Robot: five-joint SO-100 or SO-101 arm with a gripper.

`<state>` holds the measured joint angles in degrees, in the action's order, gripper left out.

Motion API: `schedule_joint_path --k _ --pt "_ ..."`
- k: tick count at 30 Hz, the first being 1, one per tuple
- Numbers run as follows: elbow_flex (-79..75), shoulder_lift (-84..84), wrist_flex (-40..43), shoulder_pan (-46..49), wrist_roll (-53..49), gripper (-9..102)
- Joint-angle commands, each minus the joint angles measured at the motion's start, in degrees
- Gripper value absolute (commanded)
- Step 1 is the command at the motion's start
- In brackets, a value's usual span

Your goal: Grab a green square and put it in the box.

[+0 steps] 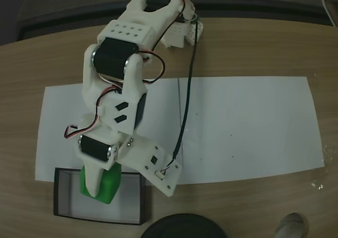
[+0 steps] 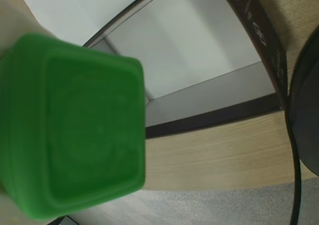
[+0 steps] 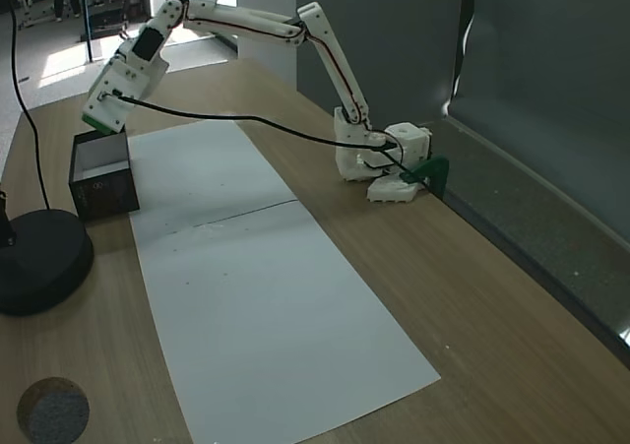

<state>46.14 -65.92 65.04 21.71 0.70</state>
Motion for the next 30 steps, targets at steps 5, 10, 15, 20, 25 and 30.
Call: schedule_joint_path --k 5,10,15,20,25,30 --pt "-3.9 2.8 -4.0 0.6 0.4 13" --pt "-4.0 4.3 -4.7 0.5 0.4 20" --pt "-3.9 4.4 -4.2 0.9 2.2 33" --pt "-4.1 3.8 -2.4 1.0 2.7 31" --pt "-9.2 -0.8 6.9 0.6 8.8 15" --pt "-16.4 -9.8 21.8 -3.5 10.6 4"
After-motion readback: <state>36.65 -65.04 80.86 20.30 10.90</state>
